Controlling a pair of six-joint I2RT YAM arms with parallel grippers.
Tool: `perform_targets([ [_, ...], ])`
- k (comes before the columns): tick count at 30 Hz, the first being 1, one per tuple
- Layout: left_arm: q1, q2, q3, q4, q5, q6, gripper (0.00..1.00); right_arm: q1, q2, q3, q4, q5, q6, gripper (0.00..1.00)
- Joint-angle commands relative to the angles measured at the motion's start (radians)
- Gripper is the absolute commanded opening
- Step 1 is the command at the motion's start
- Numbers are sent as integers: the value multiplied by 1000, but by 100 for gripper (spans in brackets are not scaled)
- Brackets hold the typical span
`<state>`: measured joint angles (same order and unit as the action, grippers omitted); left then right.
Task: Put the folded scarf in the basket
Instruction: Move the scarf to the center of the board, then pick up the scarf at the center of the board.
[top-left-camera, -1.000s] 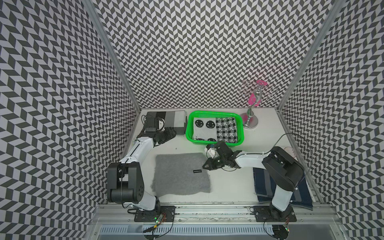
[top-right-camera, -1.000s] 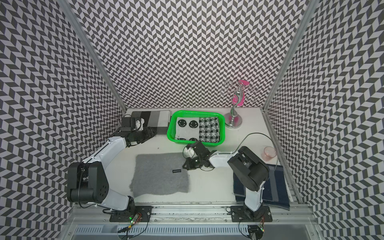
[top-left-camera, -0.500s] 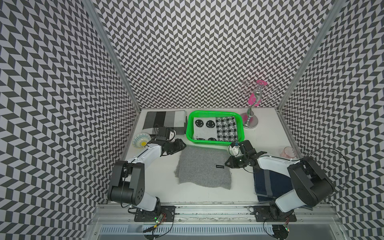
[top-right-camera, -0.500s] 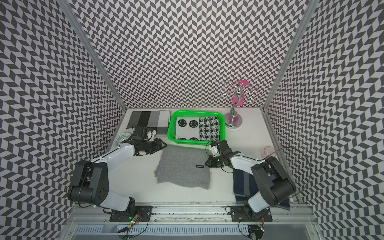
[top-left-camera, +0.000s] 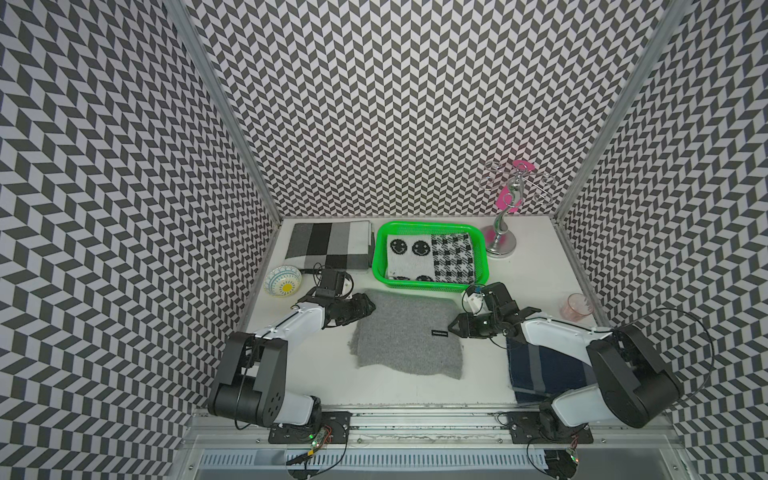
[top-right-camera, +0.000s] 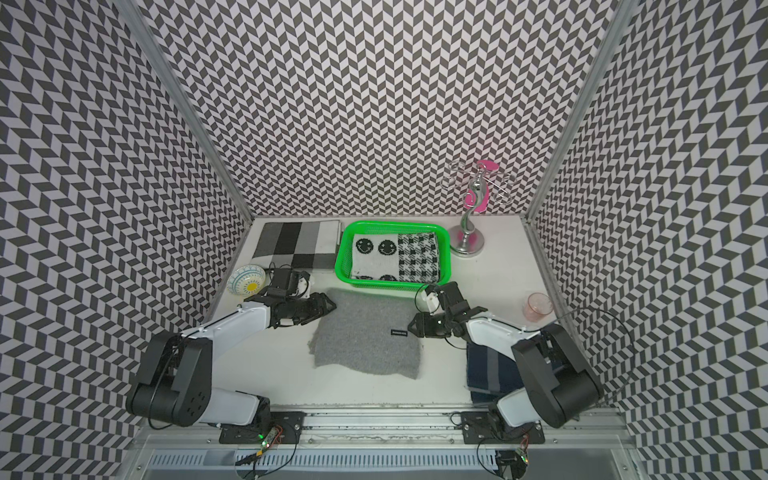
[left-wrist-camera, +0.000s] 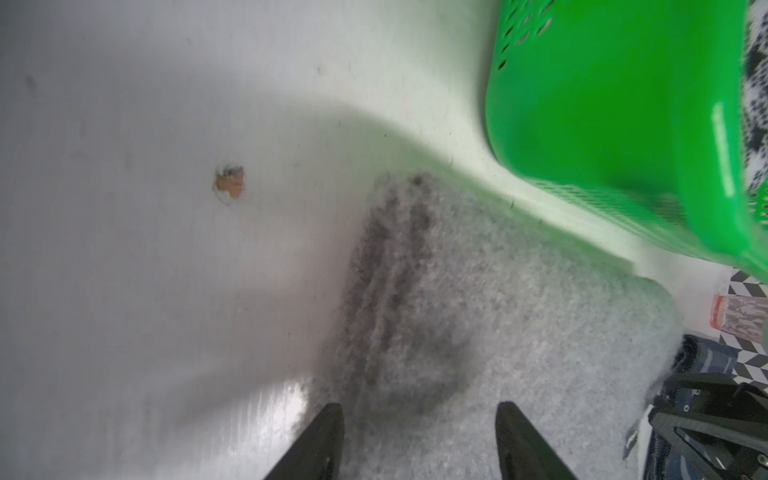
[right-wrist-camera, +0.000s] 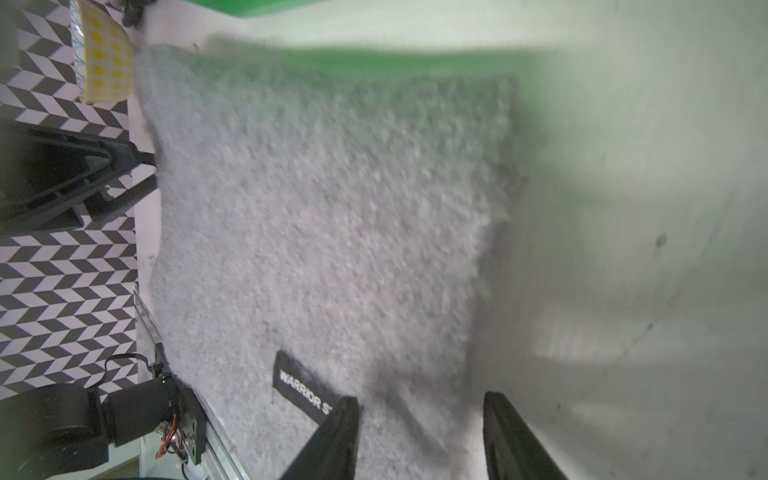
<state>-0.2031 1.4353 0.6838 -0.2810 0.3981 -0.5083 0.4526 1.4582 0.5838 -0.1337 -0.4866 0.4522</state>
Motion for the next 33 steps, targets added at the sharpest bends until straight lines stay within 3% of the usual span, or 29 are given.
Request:
perform_targets([
  [1, -4, -6, -52, 36, 11, -20, 62, -6, -42, -43, 84, -35, 55, 55],
  [8, -9, -84, -83, 20, -124, 40, 65, -20, -59, -80, 126, -62, 68, 58],
  [13, -9, 31, -77, 85, -15, 34, 65, -19, -19, -114, 259, -150, 117, 60],
  [22, -126, 40, -137, 179, 44, -6, 61, 51, 79, -82, 299, -85, 137, 60],
  [27, -183, 50, -153, 221, 35, -46, 45, 114, 153, -50, 331, -76, 142, 58],
  [33, -184, 45, -167, 227, 45, -43, 23, 120, 137, -76, 365, -72, 142, 34],
])
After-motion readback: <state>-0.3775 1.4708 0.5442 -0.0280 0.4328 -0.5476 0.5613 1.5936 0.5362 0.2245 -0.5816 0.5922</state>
